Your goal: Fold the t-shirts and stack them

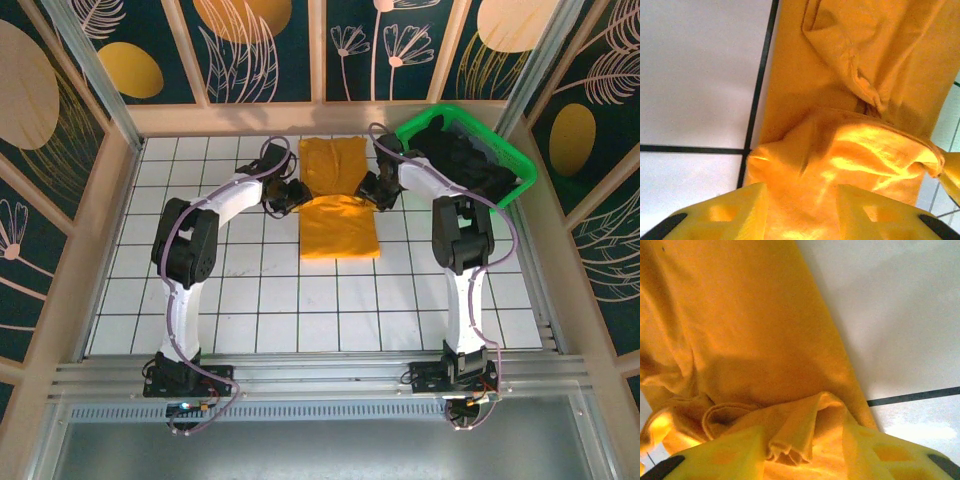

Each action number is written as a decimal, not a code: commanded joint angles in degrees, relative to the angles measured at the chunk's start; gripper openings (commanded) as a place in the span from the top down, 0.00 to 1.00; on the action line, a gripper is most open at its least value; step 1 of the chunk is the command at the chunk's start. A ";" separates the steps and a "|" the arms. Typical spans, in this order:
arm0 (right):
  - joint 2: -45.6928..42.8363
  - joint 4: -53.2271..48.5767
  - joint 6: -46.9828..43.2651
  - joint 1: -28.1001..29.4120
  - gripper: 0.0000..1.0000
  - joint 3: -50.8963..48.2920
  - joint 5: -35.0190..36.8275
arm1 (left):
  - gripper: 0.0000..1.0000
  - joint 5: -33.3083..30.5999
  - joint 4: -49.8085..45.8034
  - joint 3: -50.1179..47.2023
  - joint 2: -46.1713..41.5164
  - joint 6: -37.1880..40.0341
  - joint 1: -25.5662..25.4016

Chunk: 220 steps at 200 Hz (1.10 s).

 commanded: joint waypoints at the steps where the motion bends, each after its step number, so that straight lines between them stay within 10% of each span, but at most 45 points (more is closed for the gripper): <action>1: -6.30 0.55 -2.02 -0.51 0.46 -1.39 2.27 | 0.44 -3.93 0.71 -5.34 -8.46 -1.72 0.41; 67: -27.95 7.06 1.64 0.48 0.41 -32.22 2.59 | 0.42 6.27 14.08 -34.50 -26.04 -16.46 -3.77; 146: -28.16 14.74 7.97 2.41 0.44 -45.71 -4.00 | 0.48 9.15 23.15 -38.72 -19.43 -24.69 -7.38; 192: -23.22 17.40 9.68 2.47 0.55 -42.47 -5.04 | 0.60 9.26 23.33 -37.57 -16.91 -24.43 -7.39; 220: -20.74 17.43 9.49 2.32 0.82 -39.22 -4.73 | 0.72 8.15 23.23 -34.33 -15.50 -23.99 -7.28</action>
